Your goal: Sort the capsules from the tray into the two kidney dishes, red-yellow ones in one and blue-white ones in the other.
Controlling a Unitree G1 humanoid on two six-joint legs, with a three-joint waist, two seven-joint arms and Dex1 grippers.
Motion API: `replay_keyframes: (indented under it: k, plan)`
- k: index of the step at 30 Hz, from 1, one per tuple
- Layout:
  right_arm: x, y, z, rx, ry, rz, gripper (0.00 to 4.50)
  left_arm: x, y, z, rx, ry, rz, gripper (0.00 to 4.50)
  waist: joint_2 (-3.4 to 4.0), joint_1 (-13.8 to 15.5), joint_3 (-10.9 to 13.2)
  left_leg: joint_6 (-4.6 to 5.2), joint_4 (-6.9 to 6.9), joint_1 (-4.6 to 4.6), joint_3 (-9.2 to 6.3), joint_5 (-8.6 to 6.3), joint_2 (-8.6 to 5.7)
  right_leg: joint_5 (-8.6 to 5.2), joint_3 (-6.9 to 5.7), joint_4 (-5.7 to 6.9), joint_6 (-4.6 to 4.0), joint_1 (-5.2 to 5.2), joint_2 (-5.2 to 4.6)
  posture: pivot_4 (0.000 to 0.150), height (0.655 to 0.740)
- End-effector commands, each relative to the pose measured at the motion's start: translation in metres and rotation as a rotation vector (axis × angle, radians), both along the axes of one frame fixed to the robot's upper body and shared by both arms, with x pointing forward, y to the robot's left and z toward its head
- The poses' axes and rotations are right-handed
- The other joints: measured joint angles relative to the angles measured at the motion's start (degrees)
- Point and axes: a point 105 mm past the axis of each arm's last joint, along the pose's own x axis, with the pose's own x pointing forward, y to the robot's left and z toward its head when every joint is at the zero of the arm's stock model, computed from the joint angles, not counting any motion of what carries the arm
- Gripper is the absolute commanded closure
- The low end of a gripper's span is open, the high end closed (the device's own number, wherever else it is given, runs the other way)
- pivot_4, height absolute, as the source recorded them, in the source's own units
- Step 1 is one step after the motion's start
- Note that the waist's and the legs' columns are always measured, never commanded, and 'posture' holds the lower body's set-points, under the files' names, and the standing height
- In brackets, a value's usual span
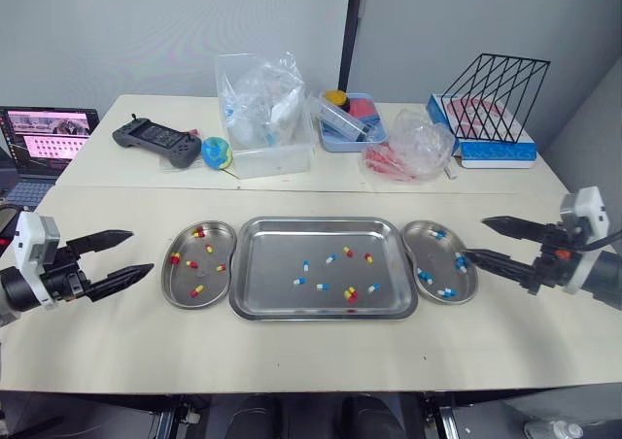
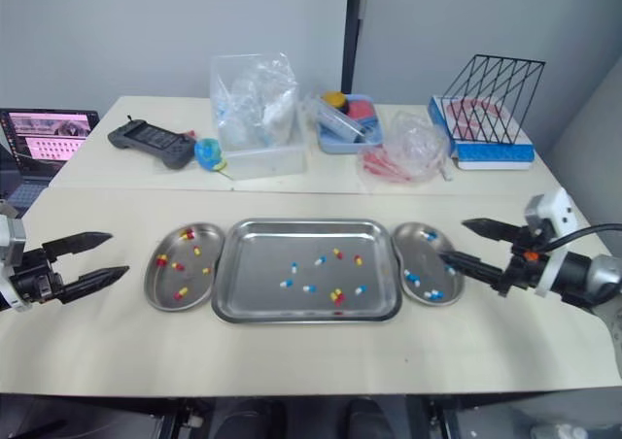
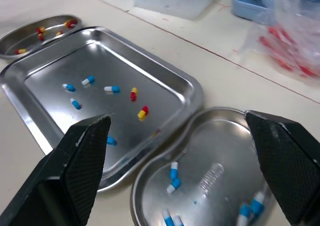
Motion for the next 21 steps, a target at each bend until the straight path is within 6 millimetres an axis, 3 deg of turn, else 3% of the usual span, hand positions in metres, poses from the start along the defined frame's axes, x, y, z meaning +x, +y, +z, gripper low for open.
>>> replay_keyframes:
  k: [1, 5, 8, 11, 14, 19, 21]
  plan:
    - [-0.004, 0.027, 0.018, -0.03, -0.045, 0.114, 0.0, -0.005, -0.006, 0.018, 0.018, -0.042, -0.031, 0.03, 0.01, -0.05, 0.01, 0.0, 0.0, -0.01, 0.0, 0.0, 0.0, 0.0, -0.01, 0.0, 0.0, -0.01, -0.01, 0.15, 0.74]
    - [-0.005, 0.053, 0.02, -0.038, -0.05, 0.214, 0.0, -0.009, -0.011, 0.022, -0.001, -0.041, -0.038, 0.03, 0.01, 0.32, 0.01, 0.0, 0.01, -0.01, -0.01, 0.0, 0.0, 0.0, -0.06, -0.05, -0.02, 0.01, -0.08, 0.15, 0.74]
    - [-0.01, 0.114, 0.023, -0.048, -0.054, 0.424, 0.0, -0.014, -0.018, 0.019, -0.003, -0.025, -0.055, 0.03, 0.02, -0.32, 0.02, -0.02, -0.01, 0.0, 0.01, 0.0, 0.04, 0.02, -0.06, -0.05, -0.09, -0.06, -0.12, 0.15, 0.74]
    - [-0.008, 0.15, 0.022, -0.093, -0.07, 0.512, 0.0, -0.019, -0.027, 0.017, 0.006, -0.001, -0.071, 0.03, 0.04, -0.89, 0.03, -0.11, -0.07, -0.05, 0.01, 0.04, 0.25, 0.05, -0.16, -0.04, -0.29, -0.15, -0.02, 0.15, 0.74]
    - [-0.004, 0.162, 0.005, -0.166, 0.014, 0.513, 0.0, -0.021, -0.035, 0.022, -0.011, -0.003, -0.078, 0.03, 0.03, -0.43, 0.02, -0.21, -0.08, -0.08, 0.01, -0.03, 0.28, -0.01, -0.24, -0.02, -0.39, -0.19, 0.01, 0.15, 0.74]
    - [0.014, 0.196, -0.023, -0.253, -0.011, 0.509, 0.0, -0.024, -0.043, 0.03, -0.006, -0.029, -0.075, 0.03, -0.01, -0.52, 0.0, -0.26, -0.06, -0.14, 0.0, -0.05, 0.28, -0.05, -0.53, -0.01, -0.47, -0.22, -0.03, 0.15, 0.74]
    - [0.019, 0.204, -0.033, -0.275, 0.0, 0.504, 0.56, -0.026, -0.043, 0.029, -0.002, -0.025, -0.061, 0.0, 0.0, -0.59, 0.01, -0.28, -0.06, -0.1, -0.01, -0.04, 0.28, -0.05, -0.54, 0.06, -0.47, -0.21, -0.01, 0.15, 0.74]
